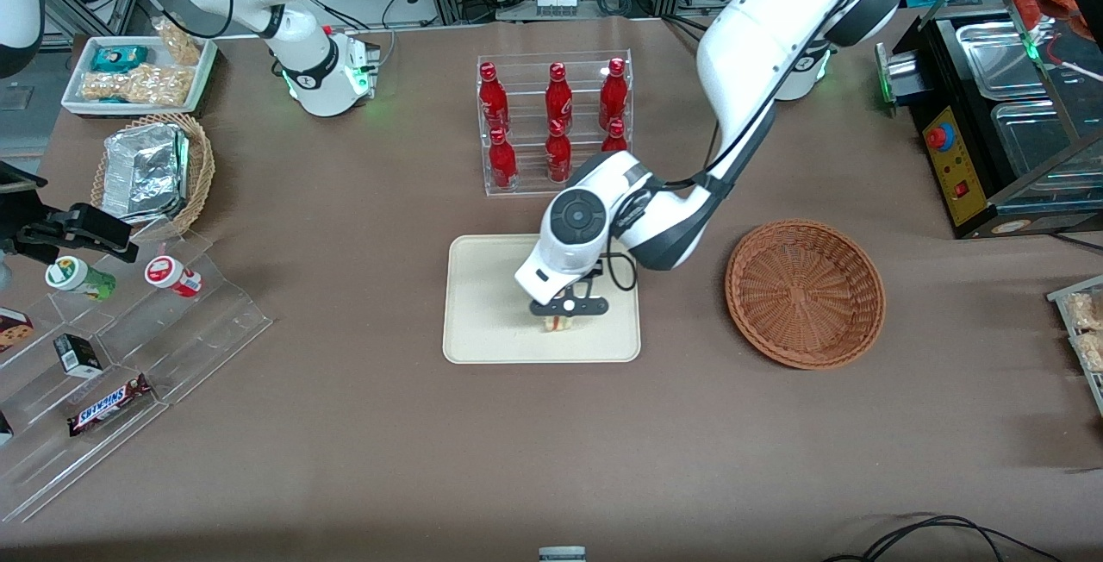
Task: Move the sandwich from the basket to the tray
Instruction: 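Lift the sandwich and carry it toward the cream tray, then lower the sandwich onto the tray and open the left gripper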
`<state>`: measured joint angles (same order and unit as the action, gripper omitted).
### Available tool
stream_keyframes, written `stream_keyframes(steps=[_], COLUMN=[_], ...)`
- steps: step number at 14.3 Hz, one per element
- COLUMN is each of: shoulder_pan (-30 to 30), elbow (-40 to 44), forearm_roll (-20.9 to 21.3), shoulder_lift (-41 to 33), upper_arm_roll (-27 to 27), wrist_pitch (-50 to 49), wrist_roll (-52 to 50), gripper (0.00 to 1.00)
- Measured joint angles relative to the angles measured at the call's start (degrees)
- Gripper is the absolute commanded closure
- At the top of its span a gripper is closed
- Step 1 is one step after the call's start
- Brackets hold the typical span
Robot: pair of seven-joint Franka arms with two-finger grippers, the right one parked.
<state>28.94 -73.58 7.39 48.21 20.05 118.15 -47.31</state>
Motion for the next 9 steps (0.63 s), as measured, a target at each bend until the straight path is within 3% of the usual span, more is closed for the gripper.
stream_keyframes(steps=[2,5,7,9], shoulder_pan=[0.85,1.65,1.84,1.88], elbow=[3.88,6.99,7.83,8.41], forearm_roll=[1.91,4.13,4.71,4.78], shoulder_lift=[2.77,4.98,5.33,5.33], upper_arm_roll=[-0.1,-0.1,-0.1,-0.1], wrist_pitch=[-1.01,-1.02,-1.02,-1.02], wrist_roll=[-1.68,-4.47,-5.0,-5.46], gripper=[0.78,0.27,0.0,0.0])
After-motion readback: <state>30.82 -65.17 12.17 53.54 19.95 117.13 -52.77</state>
